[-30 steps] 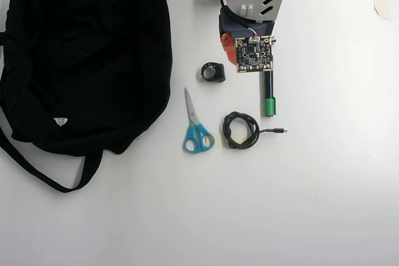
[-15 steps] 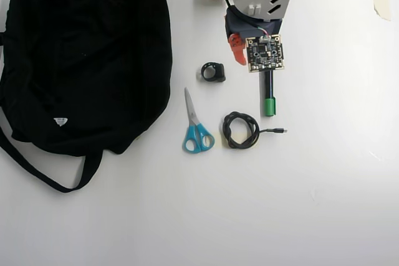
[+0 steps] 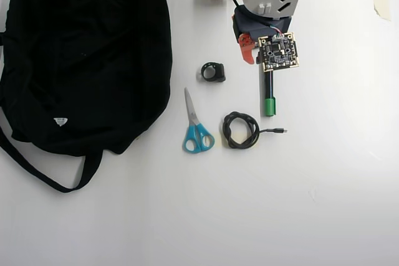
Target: Put the green marker into the black bag
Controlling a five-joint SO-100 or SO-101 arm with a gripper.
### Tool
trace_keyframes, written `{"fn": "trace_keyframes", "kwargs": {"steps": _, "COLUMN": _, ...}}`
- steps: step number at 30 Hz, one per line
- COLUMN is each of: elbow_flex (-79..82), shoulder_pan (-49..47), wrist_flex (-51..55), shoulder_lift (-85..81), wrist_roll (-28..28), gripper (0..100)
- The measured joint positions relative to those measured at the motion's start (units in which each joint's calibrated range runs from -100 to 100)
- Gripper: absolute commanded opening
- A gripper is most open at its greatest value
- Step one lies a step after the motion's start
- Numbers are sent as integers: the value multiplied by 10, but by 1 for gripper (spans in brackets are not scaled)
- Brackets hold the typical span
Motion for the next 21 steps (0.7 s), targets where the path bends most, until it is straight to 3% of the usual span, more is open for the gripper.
{"fn": "trace_keyframes", "kwargs": {"steps": 21, "elbow_flex": -14, "shoulder_pan": -68, "wrist_flex": 0, "shoulder_lift": 0, "wrist_roll": 1, "gripper": 2}}
